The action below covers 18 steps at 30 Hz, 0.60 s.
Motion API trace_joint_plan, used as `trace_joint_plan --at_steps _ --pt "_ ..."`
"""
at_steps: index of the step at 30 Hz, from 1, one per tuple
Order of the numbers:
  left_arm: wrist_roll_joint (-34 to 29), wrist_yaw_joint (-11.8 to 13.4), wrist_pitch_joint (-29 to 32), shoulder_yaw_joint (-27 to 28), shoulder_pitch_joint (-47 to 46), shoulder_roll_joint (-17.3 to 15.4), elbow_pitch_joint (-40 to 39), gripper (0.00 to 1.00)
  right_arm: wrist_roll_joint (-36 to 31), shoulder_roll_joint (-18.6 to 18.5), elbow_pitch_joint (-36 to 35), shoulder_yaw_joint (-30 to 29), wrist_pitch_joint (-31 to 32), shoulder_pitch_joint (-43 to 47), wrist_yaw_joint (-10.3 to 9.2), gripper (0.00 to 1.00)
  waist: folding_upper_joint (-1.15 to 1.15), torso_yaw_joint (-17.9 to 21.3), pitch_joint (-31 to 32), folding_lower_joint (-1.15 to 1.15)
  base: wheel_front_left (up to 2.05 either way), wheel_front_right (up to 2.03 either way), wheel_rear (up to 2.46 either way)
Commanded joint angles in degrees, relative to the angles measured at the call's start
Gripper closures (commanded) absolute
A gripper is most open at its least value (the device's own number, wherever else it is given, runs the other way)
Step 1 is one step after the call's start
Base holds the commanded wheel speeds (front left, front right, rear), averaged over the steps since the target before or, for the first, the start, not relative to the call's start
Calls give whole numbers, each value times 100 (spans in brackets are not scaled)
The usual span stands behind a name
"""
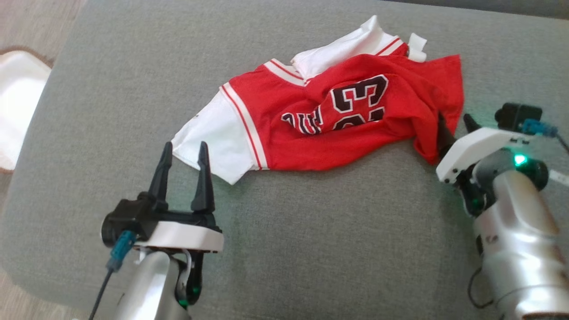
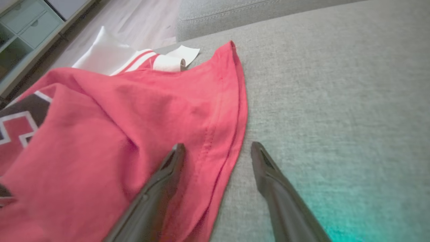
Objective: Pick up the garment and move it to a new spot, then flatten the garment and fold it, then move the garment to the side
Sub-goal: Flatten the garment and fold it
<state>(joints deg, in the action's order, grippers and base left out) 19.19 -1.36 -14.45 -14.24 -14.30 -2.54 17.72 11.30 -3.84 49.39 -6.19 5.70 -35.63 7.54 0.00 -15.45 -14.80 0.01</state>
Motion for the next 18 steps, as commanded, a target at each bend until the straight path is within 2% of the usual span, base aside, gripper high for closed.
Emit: trace_joint_plan --at_steps 1,2,3,7,11,14,18 --pt "22 41 -54 130 -189 -34 -176 0 65 -9 11 151 91 -167 -5 0 0 -34 -26 -1 0 0 0" --pt "26 50 -54 119 -190 -34 -176 0 132 -6 107 201 119 -217 -5 32 0 -40 -28 -1 0 0 0" --pt "28 57 -54 115 -193 -34 -174 0 165 -14 156 293 82 -258 -5 100 0 -40 -27 -1 0 0 0" --pt "16 90 -54 138 -191 -34 -147 0 246 -112 122 611 -485 -403 -5 100 0 21 18 -1 0 0 0" --pt "-11 97 -54 189 -157 -34 -125 0 142 -301 -119 1103 -1307 -436 -5 100 0 141 188 -1 0 0 0" --pt "-33 90 -54 231 -97 -34 -129 0 42 -434 -427 1409 -1814 -396 -5 100 0 249 363 -1 0 0 0" --pt "-63 87 -55 272 22 -34 -152 0 -98 -606 -1152 1686 -2033 -236 -5 100 0 403 648 -1 0 0 0"
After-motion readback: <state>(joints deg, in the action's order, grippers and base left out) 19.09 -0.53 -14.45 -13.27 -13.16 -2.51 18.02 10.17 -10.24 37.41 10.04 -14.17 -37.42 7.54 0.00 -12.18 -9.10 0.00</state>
